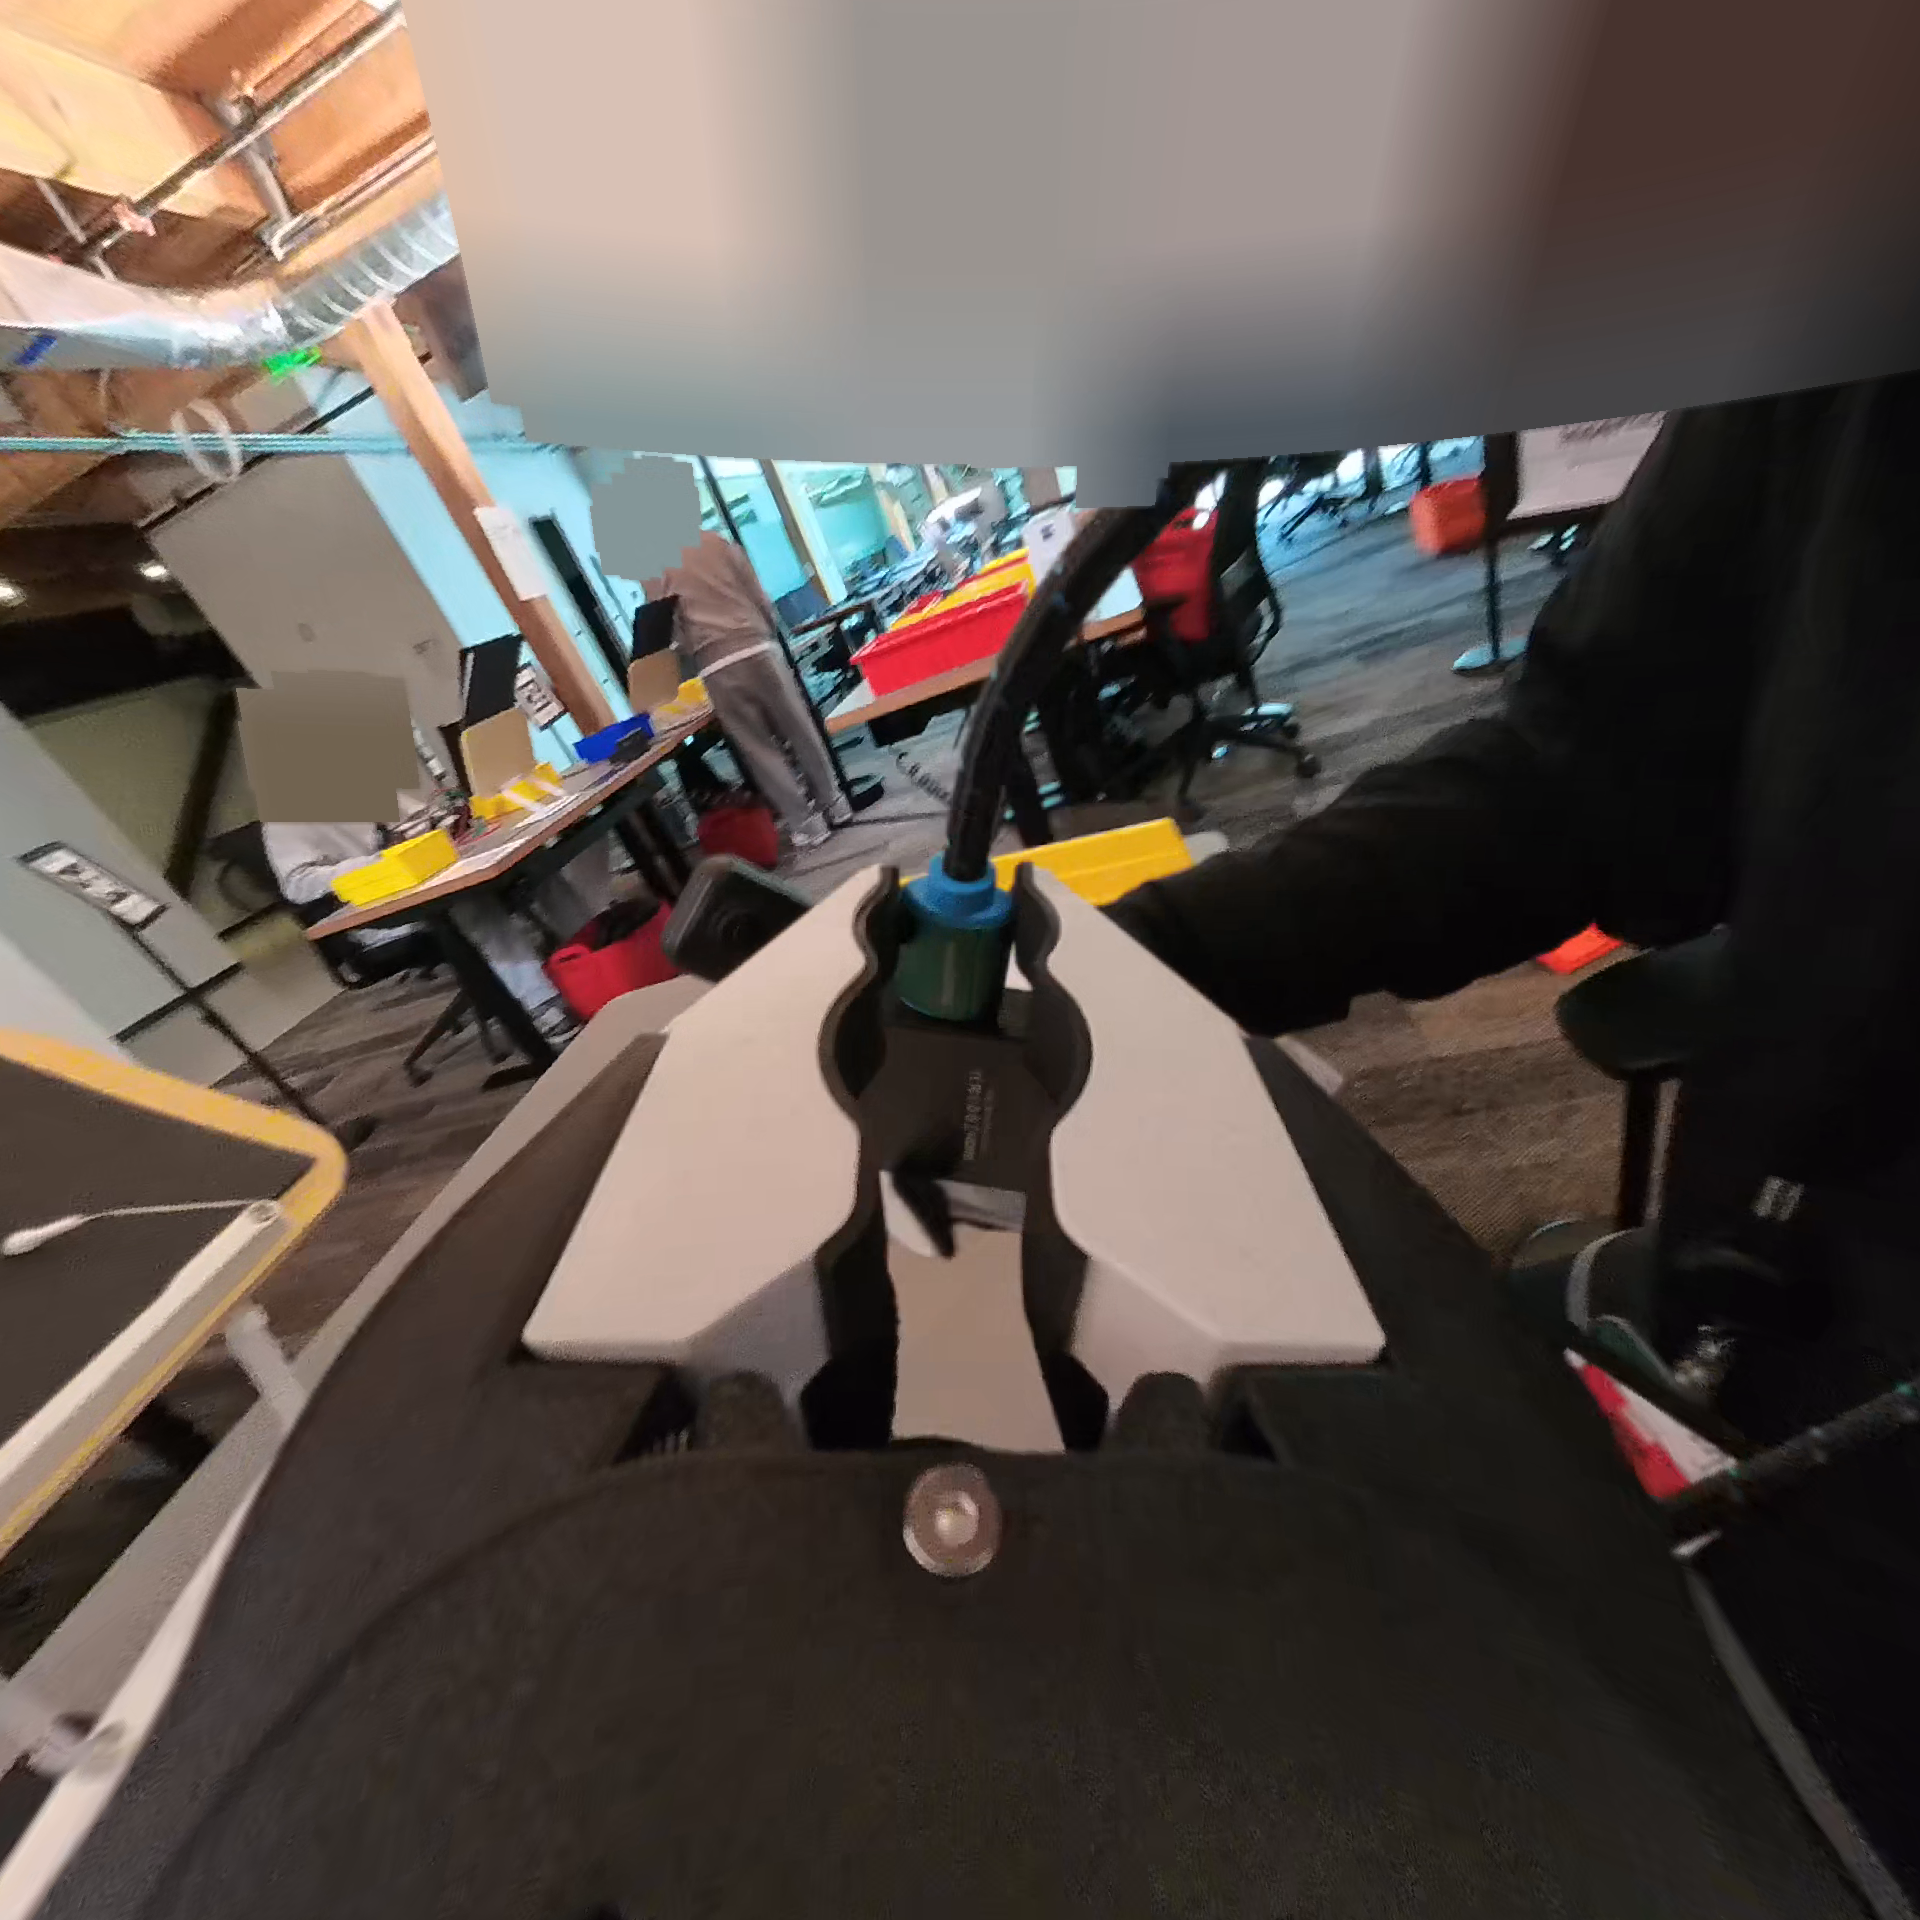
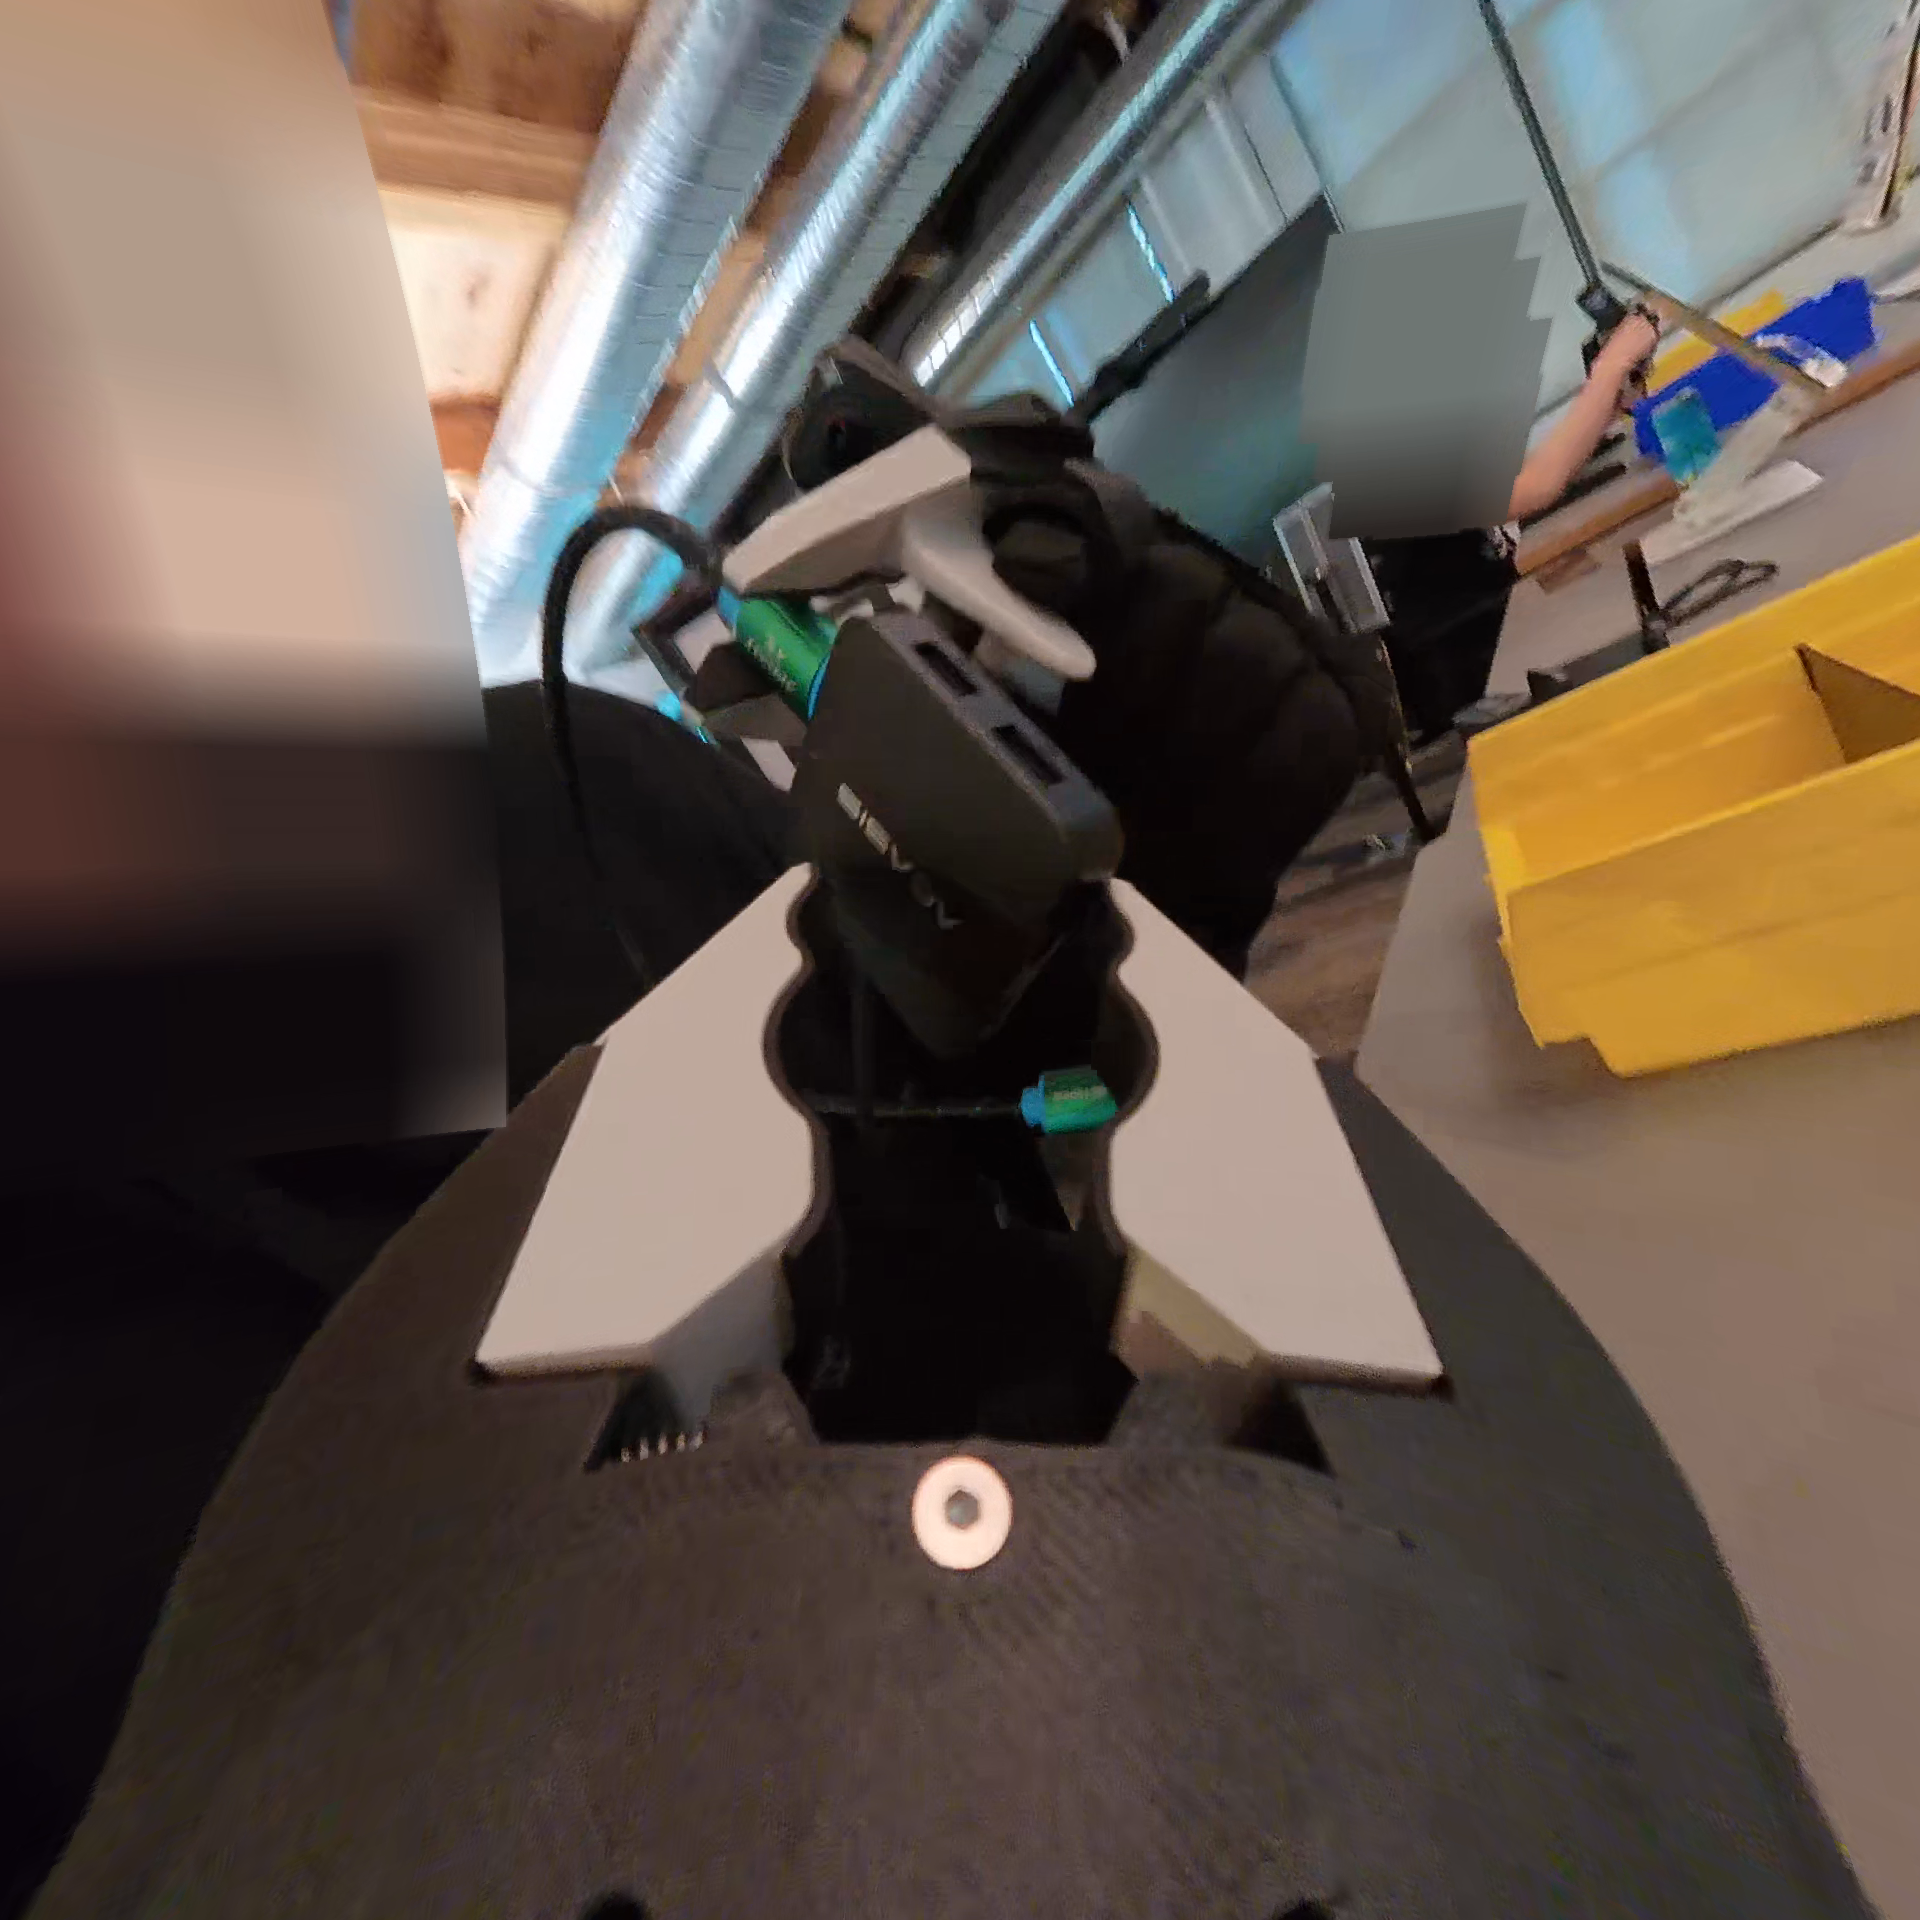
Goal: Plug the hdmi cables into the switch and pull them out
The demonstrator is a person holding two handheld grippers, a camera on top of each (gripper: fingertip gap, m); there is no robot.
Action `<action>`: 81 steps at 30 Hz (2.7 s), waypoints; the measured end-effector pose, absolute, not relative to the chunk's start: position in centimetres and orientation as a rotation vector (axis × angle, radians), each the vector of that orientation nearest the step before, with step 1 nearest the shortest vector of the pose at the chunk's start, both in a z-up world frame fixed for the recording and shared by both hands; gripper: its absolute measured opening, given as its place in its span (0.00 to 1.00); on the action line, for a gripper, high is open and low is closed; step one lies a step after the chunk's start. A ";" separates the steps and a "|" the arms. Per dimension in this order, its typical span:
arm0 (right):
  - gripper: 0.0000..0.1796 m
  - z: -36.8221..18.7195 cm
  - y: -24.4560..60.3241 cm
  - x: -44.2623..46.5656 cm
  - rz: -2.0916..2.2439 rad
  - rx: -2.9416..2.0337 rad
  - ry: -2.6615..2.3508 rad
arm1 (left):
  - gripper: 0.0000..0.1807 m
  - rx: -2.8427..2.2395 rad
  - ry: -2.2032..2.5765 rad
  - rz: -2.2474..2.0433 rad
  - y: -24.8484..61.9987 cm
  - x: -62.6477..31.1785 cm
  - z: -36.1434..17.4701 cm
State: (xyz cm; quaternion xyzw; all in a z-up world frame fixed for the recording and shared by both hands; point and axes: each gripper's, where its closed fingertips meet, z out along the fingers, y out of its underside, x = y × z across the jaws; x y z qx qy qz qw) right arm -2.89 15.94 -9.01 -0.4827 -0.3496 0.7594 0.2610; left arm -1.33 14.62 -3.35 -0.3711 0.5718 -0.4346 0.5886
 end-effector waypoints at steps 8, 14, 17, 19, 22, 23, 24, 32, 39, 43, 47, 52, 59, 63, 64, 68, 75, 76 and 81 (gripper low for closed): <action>0.17 -7.2 14.4 -2.9 2.172 -1.101 -0.910 | 0.11 -0.859 1.296 -1.178 14.4 -1.6 -2.9; 0.06 -6.8 16.3 -0.7 1.934 -1.153 -0.836 | 0.10 -1.020 1.301 -1.100 17.0 -1.0 -4.8; 0.06 -5.9 17.7 1.0 1.816 -1.196 -0.774 | 0.16 -1.107 1.276 -1.077 18.6 -1.0 -5.8; 0.06 -4.4 18.4 2.8 1.728 -1.216 -0.747 | 0.19 -1.149 1.208 -1.094 20.1 -1.6 -5.9; 0.06 -1.5 19.0 6.1 1.495 -1.256 -0.764 | 0.19 -1.211 1.157 -1.086 21.9 -2.4 -6.6; 0.06 -0.4 19.4 7.6 1.405 -1.281 -0.756 | 0.20 -1.238 1.134 -1.077 22.7 -2.6 -7.0; 0.06 0.7 19.9 9.4 1.310 -1.305 -0.743 | 0.20 -1.252 1.110 -1.088 23.2 -2.8 -7.2; 0.05 9.0 22.4 24.4 0.671 -1.359 -0.629 | 0.21 -1.445 1.109 -1.033 25.6 -1.4 -12.4; 0.05 5.8 25.2 33.6 0.545 -1.506 -0.476 | 0.21 -1.540 1.178 -1.018 25.4 0.3 -16.1; 0.06 0.7 26.8 35.6 0.598 -1.585 -0.405 | 0.21 -1.609 1.223 -1.007 25.2 1.2 -18.8; 0.06 -4.7 28.2 36.5 0.606 -1.666 -0.362 | 0.21 -1.666 1.284 -0.969 24.7 2.0 -21.4; 0.08 -8.7 29.8 38.0 0.559 -1.762 -0.329 | 0.21 -1.718 1.335 -0.948 24.3 2.7 -23.7; 0.13 -16.2 30.9 40.1 0.568 -2.045 -0.235 | 0.21 -1.787 1.378 -0.925 24.1 2.9 -26.0; 0.19 -18.9 31.4 41.2 0.456 -2.149 -0.224 | 0.21 -1.812 1.395 -0.914 24.1 2.8 -26.8; 0.21 -19.4 31.6 41.4 0.417 -2.162 -0.230 | 0.21 -1.816 1.399 -0.911 24.1 2.8 -26.9; 0.30 -21.4 31.7 42.4 0.409 -2.291 -0.182 | 0.21 -1.832 1.423 -0.878 24.0 2.6 -27.4; 0.47 -21.9 29.2 45.1 0.151 -2.549 -0.250 | 0.21 -1.853 1.426 -0.852 24.2 2.0 -27.6; 0.53 -22.2 28.7 45.5 0.086 -2.586 -0.304 | 0.22 -1.855 1.429 -0.849 24.2 2.0 -27.6; 0.55 -21.1 27.8 45.4 0.084 -2.549 -0.329 | 0.22 -1.879 1.452 -0.798 24.1 1.5 -28.2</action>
